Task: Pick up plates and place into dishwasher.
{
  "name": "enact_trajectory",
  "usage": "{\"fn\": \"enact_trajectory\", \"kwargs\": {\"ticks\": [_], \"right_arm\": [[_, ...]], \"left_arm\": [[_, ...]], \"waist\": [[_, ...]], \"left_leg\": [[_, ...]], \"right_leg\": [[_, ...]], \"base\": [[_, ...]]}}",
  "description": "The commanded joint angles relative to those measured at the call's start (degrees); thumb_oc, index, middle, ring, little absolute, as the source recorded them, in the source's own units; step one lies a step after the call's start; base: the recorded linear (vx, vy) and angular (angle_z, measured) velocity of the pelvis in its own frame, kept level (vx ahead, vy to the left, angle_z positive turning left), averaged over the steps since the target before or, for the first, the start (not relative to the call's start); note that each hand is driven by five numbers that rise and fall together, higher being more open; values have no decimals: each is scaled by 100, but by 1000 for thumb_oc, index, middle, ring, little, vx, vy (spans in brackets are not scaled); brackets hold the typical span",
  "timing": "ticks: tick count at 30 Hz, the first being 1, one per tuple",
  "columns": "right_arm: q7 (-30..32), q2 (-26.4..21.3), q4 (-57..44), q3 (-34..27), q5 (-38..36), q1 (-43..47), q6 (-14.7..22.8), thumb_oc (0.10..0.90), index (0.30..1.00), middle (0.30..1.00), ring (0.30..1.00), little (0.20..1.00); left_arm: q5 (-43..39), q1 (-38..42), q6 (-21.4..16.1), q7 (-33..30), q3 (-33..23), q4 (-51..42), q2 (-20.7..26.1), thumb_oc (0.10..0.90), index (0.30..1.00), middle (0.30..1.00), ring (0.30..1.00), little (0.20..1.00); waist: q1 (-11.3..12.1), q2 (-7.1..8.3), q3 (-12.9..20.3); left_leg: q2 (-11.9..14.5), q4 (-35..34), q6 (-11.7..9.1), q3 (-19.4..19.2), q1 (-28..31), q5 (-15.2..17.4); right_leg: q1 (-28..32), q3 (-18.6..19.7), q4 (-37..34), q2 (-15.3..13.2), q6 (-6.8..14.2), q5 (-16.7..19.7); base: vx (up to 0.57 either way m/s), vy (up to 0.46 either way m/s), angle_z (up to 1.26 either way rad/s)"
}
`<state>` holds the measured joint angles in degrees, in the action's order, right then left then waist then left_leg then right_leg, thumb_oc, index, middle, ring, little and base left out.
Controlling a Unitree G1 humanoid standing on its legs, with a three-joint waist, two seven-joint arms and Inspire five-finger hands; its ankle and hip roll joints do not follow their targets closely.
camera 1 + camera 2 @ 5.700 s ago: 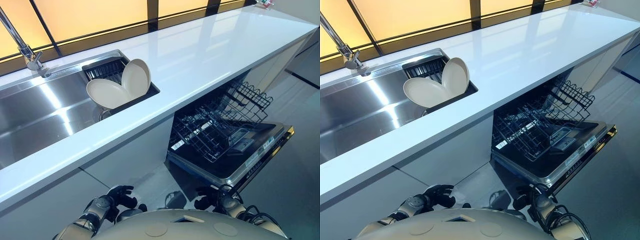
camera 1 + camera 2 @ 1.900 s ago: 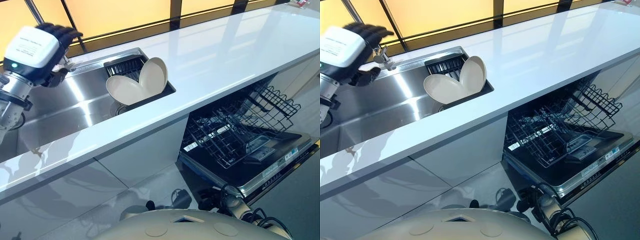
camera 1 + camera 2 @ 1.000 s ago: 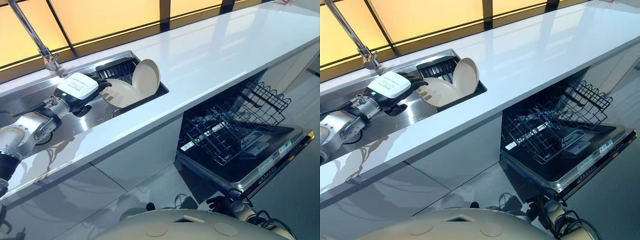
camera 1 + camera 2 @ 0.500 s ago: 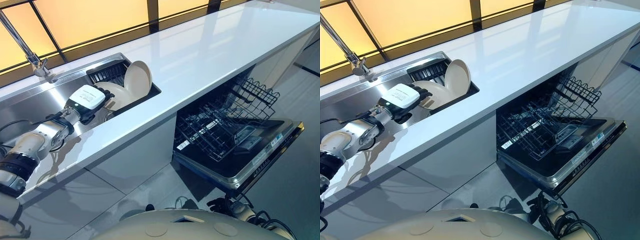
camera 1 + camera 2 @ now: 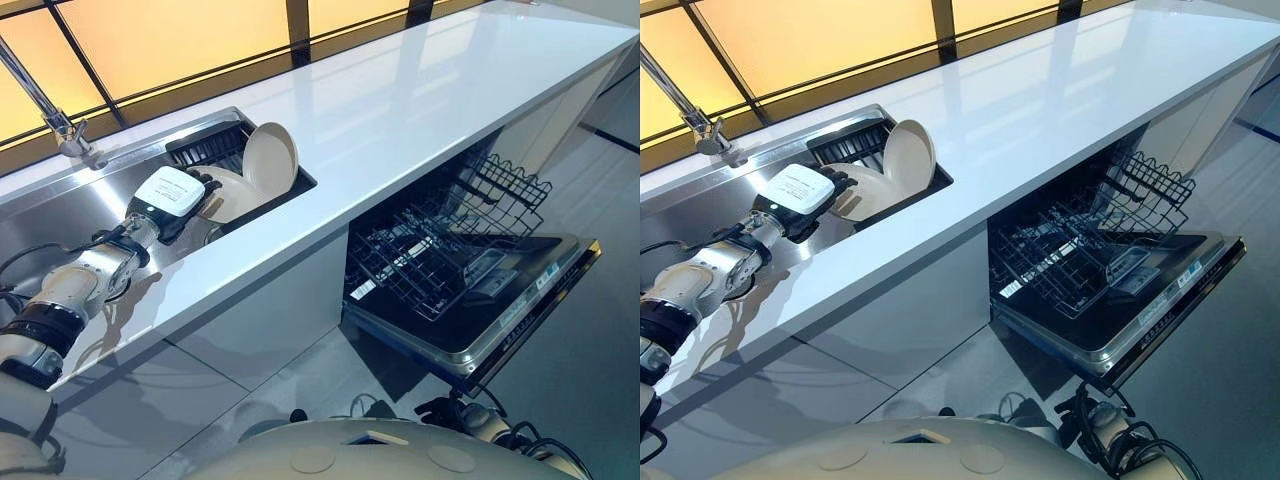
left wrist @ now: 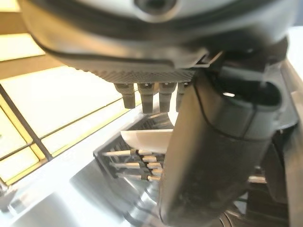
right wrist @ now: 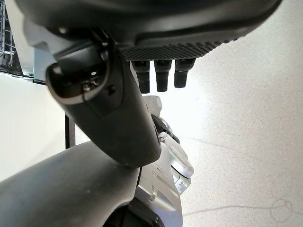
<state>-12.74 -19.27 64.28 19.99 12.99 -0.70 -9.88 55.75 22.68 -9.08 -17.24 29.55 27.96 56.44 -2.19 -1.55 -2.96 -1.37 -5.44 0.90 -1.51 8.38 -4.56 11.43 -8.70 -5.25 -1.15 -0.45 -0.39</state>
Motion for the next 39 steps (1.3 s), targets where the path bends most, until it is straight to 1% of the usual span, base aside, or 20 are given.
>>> {"fn": "enact_trajectory", "kwargs": {"ticks": [1, 2, 3, 4, 5, 10, 16, 24, 29, 33, 36, 37, 39], "right_arm": [[5, -100, 130, 56, -116, 351, 64, 800, 900, 900, 900, 900], [1, -101, 137, 56, -113, 353, 65, 800, 900, 900, 900, 900], [-4, -97, 144, 61, -119, 357, 55, 800, 900, 900, 900, 900], [-5, -95, 151, 60, -120, 359, 53, 800, 900, 900, 900, 900], [2, -92, 150, 63, -122, 351, 56, 800, 900, 900, 900, 900], [26, -63, 148, 86, -118, 347, 45, 800, 900, 900, 900, 900], [24, -23, 189, 95, -147, 382, -7, 800, 900, 900, 900, 900], [29, -34, 175, 85, -87, 389, 12, 800, 900, 900, 900, 900], [56, -77, 145, 101, -103, 377, 83, 800, 900, 900, 900, 900], [265, -154, 83, 19, -255, 380, 267, 800, 900, 900, 900, 900], [312, -251, -163, -129, -533, 398, 357, 800, 900, 900, 900, 900], [304, -283, -295, -187, -636, 401, 417, 800, 900, 900, 900, 900], [280, -308, -400, -227, -702, 396, 441, 800, 900, 900, 900, 900]], "left_arm": [[154, 1382, 540, -723, -260, 393, -33, 501, 644, 644, 644, 601], [80, 1408, 560, -791, -254, 405, -28, 375, 535, 535, 535, 475], [-1, 1450, 531, -861, -257, 414, -23, 366, 528, 528, 528, 466], [-72, 1485, 480, -916, -254, 405, -17, 273, 448, 448, 448, 373], [-122, 1507, 435, -986, -254, 396, -21, 100, 300, 300, 300, 200], [-370, 1652, 392, -920, -198, 219, -64, 100, 300, 300, 300, 200], [-336, 1754, 345, -861, -114, 217, -144, 100, 300, 300, 300, 200], [-383, 1755, 358, -764, -105, 210, -51, 100, 300, 300, 300, 200], [-541, 1860, 307, -874, -177, 186, 139, 100, 300, 300, 300, 200], [-810, 1987, 116, -1016, -315, 121, 469, 100, 300, 300, 300, 200], [-1291, 1915, 90, -991, -637, -164, 842, 100, 300, 300, 300, 200], [-1467, 1825, 42, -978, -869, -336, 998, 100, 300, 300, 300, 200], [-1502, 1705, 21, -962, -1095, -496, 1124, 100, 300, 300, 300, 200]], "waist": [[8, -138, -8], [8, -140, -6], [10, -142, -1], [15, -143, 3], [16, -144, 4], [27, -152, 24], [26, -147, 54], [24, -149, 55], [40, -136, 48], [81, -139, 54], [142, -144, 49], [177, -141, 48], [202, -144, 51]], "left_leg": [[-163, 44, 27, -397, 191, 714], [-163, 44, 23, -396, 191, 714], [-162, 44, 22, -397, 192, 718], [-162, 44, 19, -395, 191, 717], [-166, 44, 20, -389, 189, 715], [-173, 44, 17, -354, 184, 717], [-183, 44, 18, -340, 196, 736], [-172, 44, 2, -346, 200, 733], [-164, 44, -11, -333, 195, 722], [-160, 44, -18, -314, 189, 712], [-152, 44, -23, -299, 191, 703], [-152, 44, -25, -283, 187, 698], [-155, 44, -28, -267, 184, 694]], "right_leg": [[-227, 89, 200, -111, 518, 12], [-225, 88, 198, -112, 519, 12], [-224, 80, 199, -114, 519, 9], [-222, 72, 198, -117, 518, 7], [-223, 71, 200, -116, 516, 6], [-235, 41, 234, -123, 519, -20], [-222, 43, 226, -124, 522, -32], [-225, 58, 222, -114, 525, -26], [-219, 43, 218, -113, 526, -24], [-220, 6, 216, -125, 533, -15], [-216, -23, 218, -135, 531, -10], [-211, -39, 213, -140, 525, -9], [-206, -45, 206, -141, 521, -8]], "base": [[0, 0, 0], [0, 0, 0], [0, 0, 0], [0, 0, 0], [0, 0, 0], [0, 0, 0], [0, 0, 0], [0, 0, 0], [0, 0, 0], [-6, -8, 0], [-21, -43, -1], [-18, -43, 1], [-18, -29, 3]]}}
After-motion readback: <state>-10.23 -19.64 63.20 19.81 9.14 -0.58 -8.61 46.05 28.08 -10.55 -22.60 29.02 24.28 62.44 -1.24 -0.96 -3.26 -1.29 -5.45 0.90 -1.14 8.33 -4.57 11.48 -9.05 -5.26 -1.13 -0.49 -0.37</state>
